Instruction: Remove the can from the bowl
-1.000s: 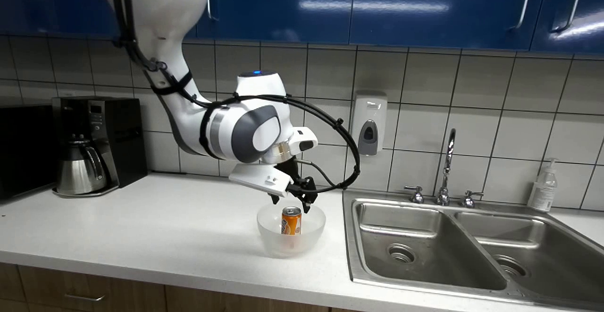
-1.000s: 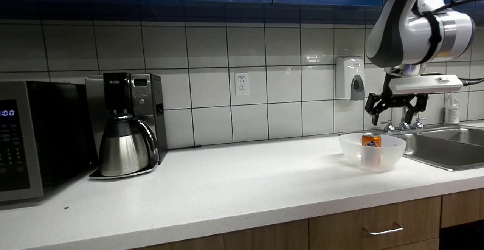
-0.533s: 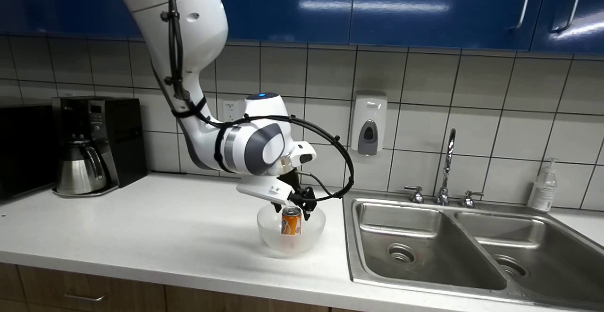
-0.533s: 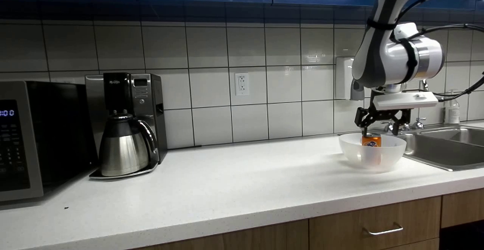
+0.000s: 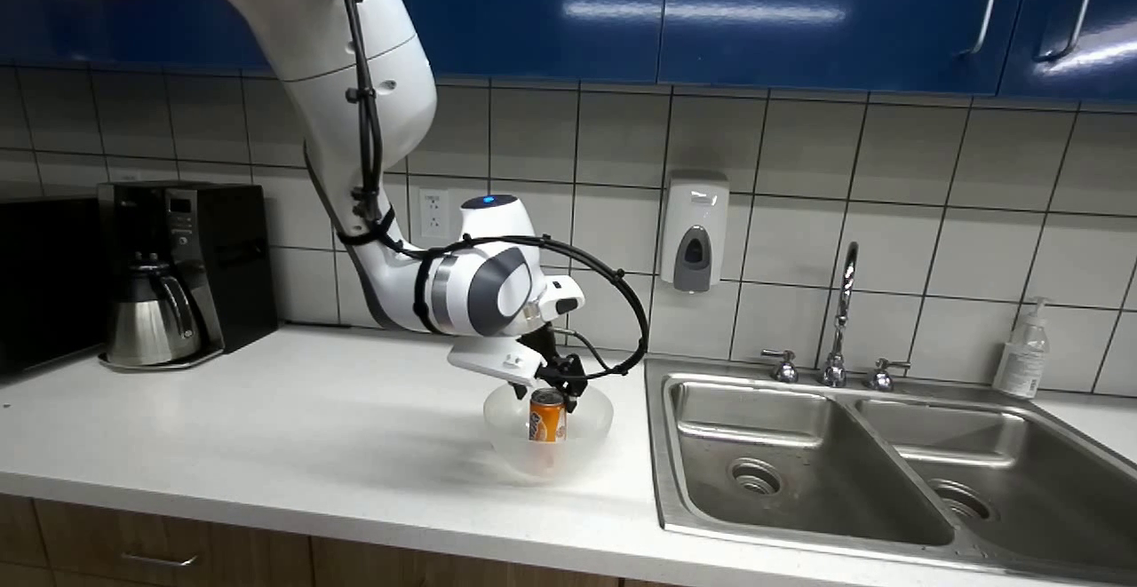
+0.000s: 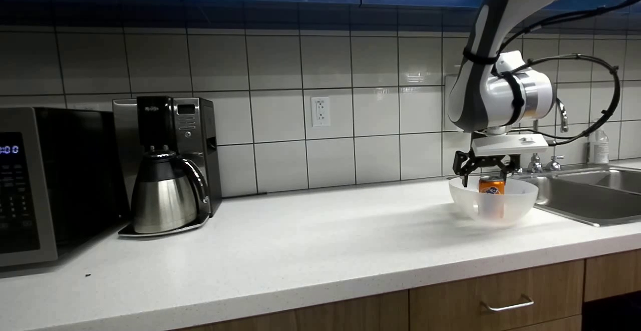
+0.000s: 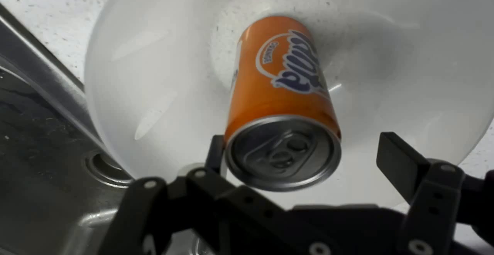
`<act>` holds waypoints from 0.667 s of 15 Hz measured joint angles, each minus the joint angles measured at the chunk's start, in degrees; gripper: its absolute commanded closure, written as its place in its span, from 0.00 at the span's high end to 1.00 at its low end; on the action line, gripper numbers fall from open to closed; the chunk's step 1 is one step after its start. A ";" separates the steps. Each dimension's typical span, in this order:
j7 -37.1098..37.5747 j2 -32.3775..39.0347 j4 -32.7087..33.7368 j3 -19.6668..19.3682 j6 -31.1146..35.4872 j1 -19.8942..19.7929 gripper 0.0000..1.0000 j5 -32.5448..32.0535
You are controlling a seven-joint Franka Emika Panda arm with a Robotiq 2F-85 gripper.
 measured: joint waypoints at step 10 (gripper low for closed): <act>0.38 1.63 3.15 -0.79 -0.19 -0.09 1.00 0.02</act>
